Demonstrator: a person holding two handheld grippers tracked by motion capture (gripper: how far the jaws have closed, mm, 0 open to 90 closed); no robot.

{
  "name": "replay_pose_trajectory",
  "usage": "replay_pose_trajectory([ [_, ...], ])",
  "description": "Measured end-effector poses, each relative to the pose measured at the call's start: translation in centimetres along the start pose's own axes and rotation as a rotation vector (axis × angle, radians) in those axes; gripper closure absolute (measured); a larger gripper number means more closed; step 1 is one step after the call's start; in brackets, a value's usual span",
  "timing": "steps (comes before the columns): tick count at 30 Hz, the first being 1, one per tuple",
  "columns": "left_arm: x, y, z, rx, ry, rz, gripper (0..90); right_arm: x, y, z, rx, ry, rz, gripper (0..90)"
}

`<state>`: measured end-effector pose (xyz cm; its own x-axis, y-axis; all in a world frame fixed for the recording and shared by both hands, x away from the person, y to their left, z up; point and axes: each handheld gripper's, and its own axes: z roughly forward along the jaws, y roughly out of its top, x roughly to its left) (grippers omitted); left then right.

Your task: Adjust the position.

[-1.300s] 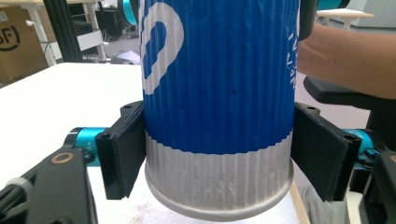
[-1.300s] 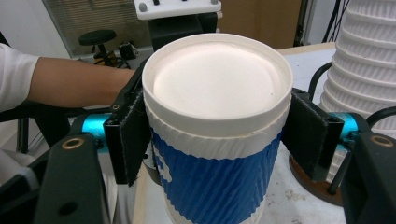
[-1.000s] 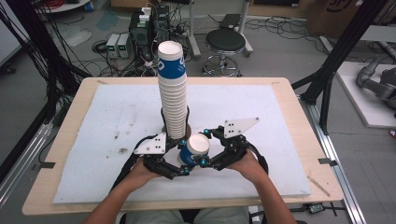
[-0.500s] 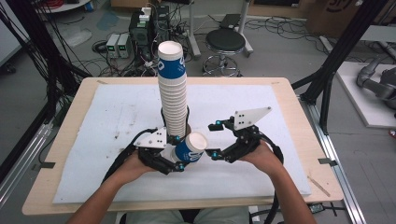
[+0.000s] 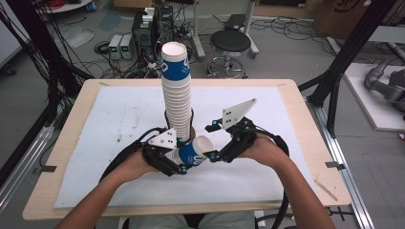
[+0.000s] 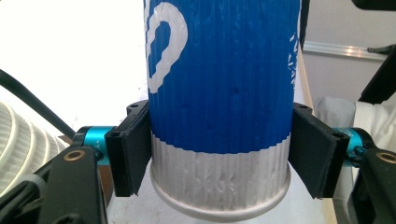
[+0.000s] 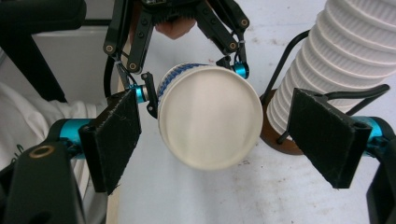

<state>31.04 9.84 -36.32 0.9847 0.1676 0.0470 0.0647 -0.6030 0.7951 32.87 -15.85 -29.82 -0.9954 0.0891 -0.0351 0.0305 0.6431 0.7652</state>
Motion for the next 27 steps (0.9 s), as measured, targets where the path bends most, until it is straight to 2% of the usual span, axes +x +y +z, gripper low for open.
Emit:
replay_pose_trajectory([
  [8, 0.0, 0.6, 0.3, 0.068, -0.015, 0.013, 29.0, 0.0, 0.9, 1.9, 0.115, 0.029, -0.036, 18.1],
  [15, 0.0, 1.1, 0.7, 0.131, -0.027, 0.033, 29.0, 0.2, 1.0, 3.4, 0.176, 0.056, -0.061, 18.2],
  [20, -0.2, 1.1, 0.9, 0.13, -0.029, 0.025, 29.0, 0.3, 0.9, 4.2, 0.225, 0.061, -0.08, 18.8],
  [22, -0.2, 1.2, 0.9, 0.133, -0.031, 0.028, 29.0, 0.3, 0.8, 4.4, 0.243, 0.069, -0.083, 25.1],
  [27, -0.3, 1.2, 1.0, 0.143, -0.039, 0.036, 29.0, 0.4, 0.8, 4.7, 0.263, 0.078, -0.097, 29.2],
])
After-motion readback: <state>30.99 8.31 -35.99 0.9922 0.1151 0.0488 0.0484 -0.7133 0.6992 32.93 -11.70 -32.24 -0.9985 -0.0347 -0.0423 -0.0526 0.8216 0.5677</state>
